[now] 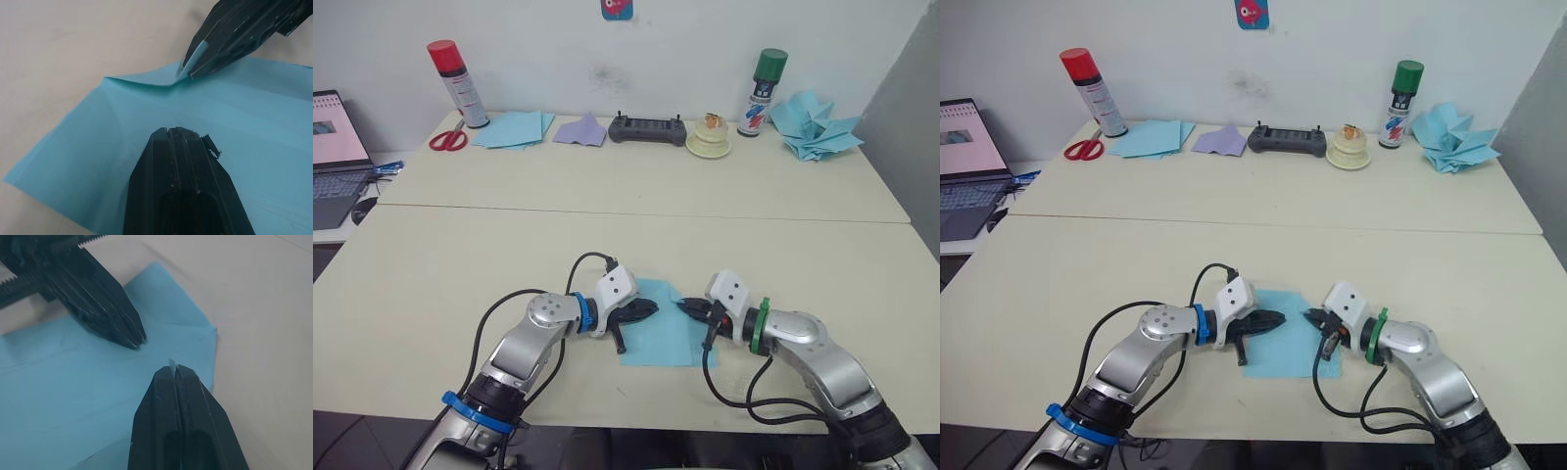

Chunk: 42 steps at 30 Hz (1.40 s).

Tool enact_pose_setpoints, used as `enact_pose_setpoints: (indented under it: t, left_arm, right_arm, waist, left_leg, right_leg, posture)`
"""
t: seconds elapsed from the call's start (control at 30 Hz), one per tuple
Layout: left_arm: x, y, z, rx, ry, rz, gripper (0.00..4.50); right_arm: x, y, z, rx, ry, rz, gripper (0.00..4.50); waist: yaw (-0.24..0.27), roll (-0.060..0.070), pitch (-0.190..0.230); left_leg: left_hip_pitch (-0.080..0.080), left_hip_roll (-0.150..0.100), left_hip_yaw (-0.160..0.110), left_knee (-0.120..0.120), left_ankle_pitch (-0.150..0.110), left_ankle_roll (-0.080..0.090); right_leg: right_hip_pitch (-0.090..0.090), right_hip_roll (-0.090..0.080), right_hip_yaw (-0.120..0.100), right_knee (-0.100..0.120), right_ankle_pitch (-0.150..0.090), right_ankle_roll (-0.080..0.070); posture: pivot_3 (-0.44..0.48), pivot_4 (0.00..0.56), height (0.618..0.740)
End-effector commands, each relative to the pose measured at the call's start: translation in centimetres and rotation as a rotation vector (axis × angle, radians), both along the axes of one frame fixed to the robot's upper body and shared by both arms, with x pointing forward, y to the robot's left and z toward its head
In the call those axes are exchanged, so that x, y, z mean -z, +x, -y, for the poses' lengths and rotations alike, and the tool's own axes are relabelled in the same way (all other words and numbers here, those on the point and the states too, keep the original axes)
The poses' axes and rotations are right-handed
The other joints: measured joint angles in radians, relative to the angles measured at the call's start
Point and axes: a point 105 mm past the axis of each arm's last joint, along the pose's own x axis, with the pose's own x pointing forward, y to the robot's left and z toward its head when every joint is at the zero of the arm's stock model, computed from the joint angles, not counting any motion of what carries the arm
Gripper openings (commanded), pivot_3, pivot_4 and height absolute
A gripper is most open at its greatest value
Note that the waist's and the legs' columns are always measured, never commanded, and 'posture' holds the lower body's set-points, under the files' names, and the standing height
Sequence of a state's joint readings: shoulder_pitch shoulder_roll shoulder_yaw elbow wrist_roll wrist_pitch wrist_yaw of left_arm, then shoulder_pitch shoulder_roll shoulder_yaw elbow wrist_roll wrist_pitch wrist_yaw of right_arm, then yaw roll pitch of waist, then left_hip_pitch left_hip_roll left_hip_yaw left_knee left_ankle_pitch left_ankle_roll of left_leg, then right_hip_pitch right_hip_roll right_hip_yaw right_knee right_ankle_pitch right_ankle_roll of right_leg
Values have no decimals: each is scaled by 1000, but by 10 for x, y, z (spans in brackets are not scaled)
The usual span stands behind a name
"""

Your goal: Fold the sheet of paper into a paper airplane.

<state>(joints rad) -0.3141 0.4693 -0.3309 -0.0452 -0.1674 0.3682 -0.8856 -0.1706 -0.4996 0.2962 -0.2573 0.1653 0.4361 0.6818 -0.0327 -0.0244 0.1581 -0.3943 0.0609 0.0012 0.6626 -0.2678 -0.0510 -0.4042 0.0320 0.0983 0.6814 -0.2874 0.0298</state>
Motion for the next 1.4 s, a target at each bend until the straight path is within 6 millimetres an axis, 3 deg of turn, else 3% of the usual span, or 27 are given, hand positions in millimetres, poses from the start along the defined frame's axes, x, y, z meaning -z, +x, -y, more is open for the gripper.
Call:
enact_pose_setpoints:
  t: [0.03, 0.17, 0.27, 0.37, 0.5, 0.67, 0.87, 1.03, 1.23, 1.3, 1.4]
  left_arm:
    - [12, -1, -3, -11, 51, -21, 0]
    - [-11, 2, 5, -1, -35, -20, 0]
    - [-34, 16, 12, -39, -127, 5, 0]
    - [-44, 21, 23, -44, -177, -13, 0]
    - [-26, 19, 38, -2, -105, -28, 0]
    - [8, 19, 33, 28, 96, -35, 0]
    - [15, 23, 34, 49, 143, -15, 0]
    - [16, 23, 35, 62, 147, -4, 0]
    - [19, 22, 31, 65, 151, -3, 0]
    - [19, 22, 30, 64, 152, -2, 0]
    - [19, 21, 29, 68, 154, 1, 0]
  right_arm:
    - [-2, 9, 8, 37, -29, 38, 25]
    - [1, 6, 7, 18, -39, 30, 25]
    - [2, 5, 7, 13, -43, 26, 25]
    - [3, 5, 7, 9, -47, 27, 25]
    - [3, 3, 7, 4, -44, 16, 25]
    - [-2, 1, 3, 3, 5, -27, 25]
    - [-14, -17, -11, -16, 235, -306, 1978]
    - [-17, -24, -5, -42, 244, -424, 1978]
    - [-43, -14, 6, -47, 326, -367, 53]
    - [-51, -12, 8, -48, 356, -353, 53]
    - [-47, 10, 18, 83, 334, -295, 53]
  waist:
    - [1, 0, 0]
    - [1, 0, 0]
    - [2, 0, 0]
    - [3, 0, 0]
    - [2, 0, 0]
    - [4, -1, 0]
    - [4, 0, 0]
    - [6, 0, 0]
    - [5, 0, 0]
    - [5, 0, 0]
    - [2, 0, 0]
  left_leg:
    - [0, 0, 0, 0, 0, 0]
    - [0, 0, 0, 0, 0, 0]
    - [-1, 0, 0, 0, 0, 0]
    - [-2, -1, -1, 1, 0, 0]
    - [-2, -1, -1, 1, 0, 0]
    - [-2, -1, -2, 1, 0, 0]
    - [-1, -2, -3, 1, 0, 0]
    - [-1, -3, -4, 2, 0, 0]
    - [-1, -4, -5, 2, 0, 0]
    - [-1, -4, -5, 2, 0, 0]
    - [-1, -4, -5, 2, 0, 0]
  right_leg:
    - [0, 0, 0, 0, 0, 0]
    - [0, 0, 0, 0, 0, 0]
    - [0, 0, 0, 0, 0, 0]
    - [-1, 0, 0, 0, 0, 0]
    - [-1, 0, 0, 0, 1, -1]
    - [0, 0, 0, 0, 1, -2]
    - [2, 0, 1, 0, 1, 1]
    - [3, 0, 2, 0, 1, 1]
    - [3, 0, 1, -1, 1, 1]
    - [4, 0, 1, -1, 1, 1]
    - [4, 0, 1, -1, 1, 1]
  posture:
    - [0, 150, 740]
    - [0, 150, 740]
    - [0, 150, 740]
    - [0, 150, 740]
    - [0, 150, 740]
    - [0, 150, 740]
    - [0, 150, 740]
    - [0, 150, 740]
    - [0, 150, 740]
    - [0, 150, 740]
    - [0, 150, 740]
